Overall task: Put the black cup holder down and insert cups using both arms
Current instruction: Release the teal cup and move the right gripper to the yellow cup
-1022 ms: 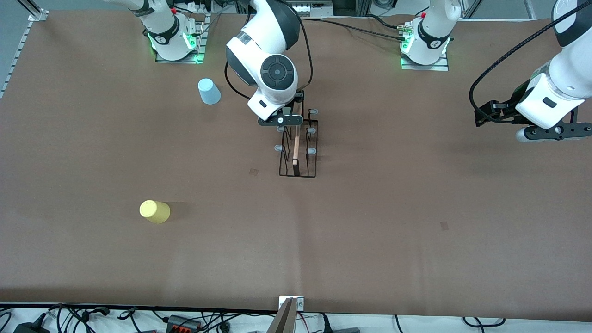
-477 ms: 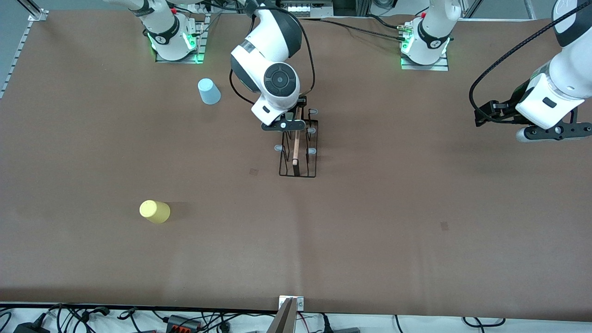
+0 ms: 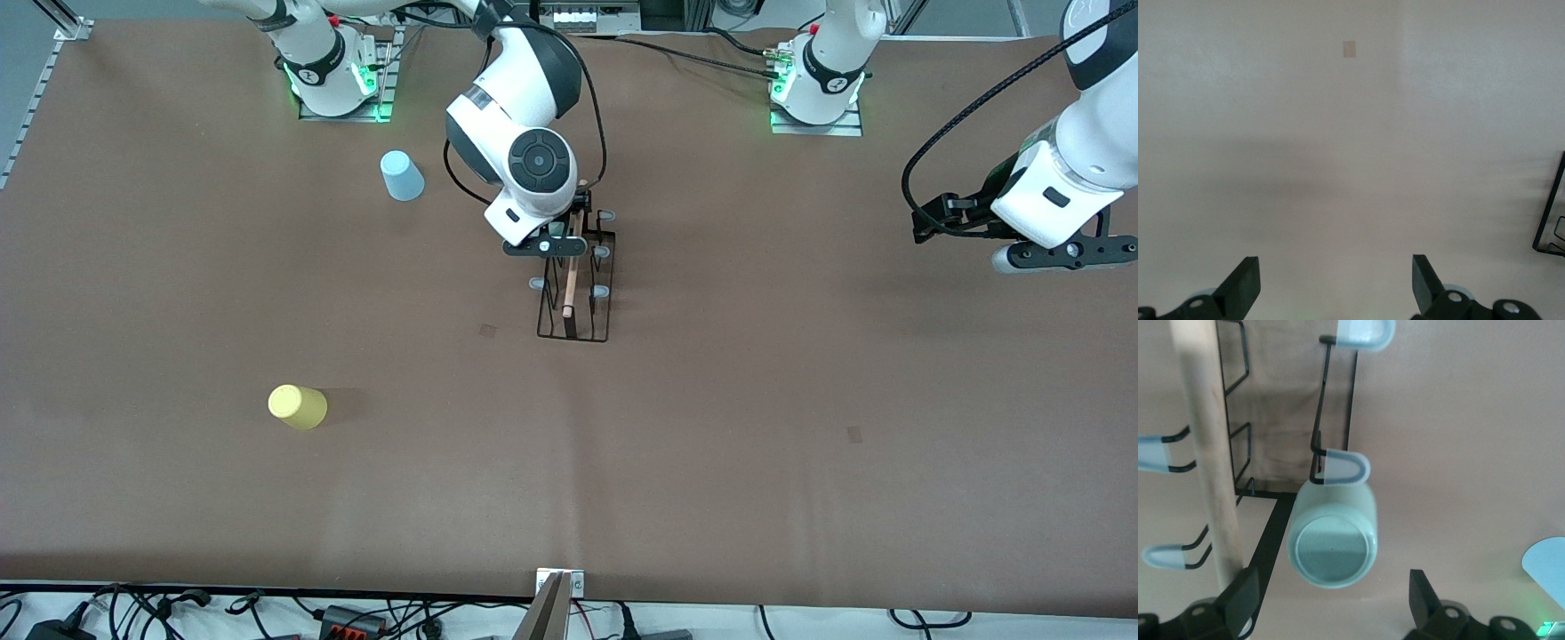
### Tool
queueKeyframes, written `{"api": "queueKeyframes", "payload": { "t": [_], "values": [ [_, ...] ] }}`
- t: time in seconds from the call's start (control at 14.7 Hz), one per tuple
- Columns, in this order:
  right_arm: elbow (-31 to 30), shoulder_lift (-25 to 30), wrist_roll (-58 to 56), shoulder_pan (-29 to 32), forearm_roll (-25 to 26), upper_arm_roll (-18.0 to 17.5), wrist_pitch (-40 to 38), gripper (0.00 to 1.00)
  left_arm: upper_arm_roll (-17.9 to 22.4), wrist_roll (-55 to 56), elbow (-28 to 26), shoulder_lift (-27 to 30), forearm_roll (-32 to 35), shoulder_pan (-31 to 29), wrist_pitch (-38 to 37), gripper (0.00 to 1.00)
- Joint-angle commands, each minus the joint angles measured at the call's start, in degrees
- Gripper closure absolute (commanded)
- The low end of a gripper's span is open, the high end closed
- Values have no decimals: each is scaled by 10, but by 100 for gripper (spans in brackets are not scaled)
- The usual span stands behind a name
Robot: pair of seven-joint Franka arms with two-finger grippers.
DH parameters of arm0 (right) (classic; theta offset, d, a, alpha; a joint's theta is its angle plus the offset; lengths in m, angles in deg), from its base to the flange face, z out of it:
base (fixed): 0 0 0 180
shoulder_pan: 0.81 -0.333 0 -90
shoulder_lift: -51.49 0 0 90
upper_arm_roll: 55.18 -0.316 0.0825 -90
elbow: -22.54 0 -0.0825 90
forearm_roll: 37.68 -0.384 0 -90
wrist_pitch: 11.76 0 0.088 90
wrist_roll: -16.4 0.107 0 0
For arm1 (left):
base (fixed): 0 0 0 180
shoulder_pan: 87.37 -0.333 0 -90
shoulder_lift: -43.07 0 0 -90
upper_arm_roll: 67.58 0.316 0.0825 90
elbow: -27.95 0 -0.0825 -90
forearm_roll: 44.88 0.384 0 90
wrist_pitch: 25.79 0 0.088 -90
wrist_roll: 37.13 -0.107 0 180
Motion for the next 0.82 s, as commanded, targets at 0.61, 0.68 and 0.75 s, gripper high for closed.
{"api": "queueKeyframes", "payload": {
  "t": [0.61, 0.68, 0.75],
  "values": [
    [60, 62, -53, 179, 73, 41, -69, 0, -6, -2, -7, 7, 10, -6, -2, 0],
    [60, 58, -94, 211, 94, 42, -69, 0, -6, -2, -7, 7, 10, -6, -2, 0],
    [60, 48, -122, 237, 108, 42, -65, 0, -6, -2, -7, 7, 10, -6, -2, 0]
  ]
}}
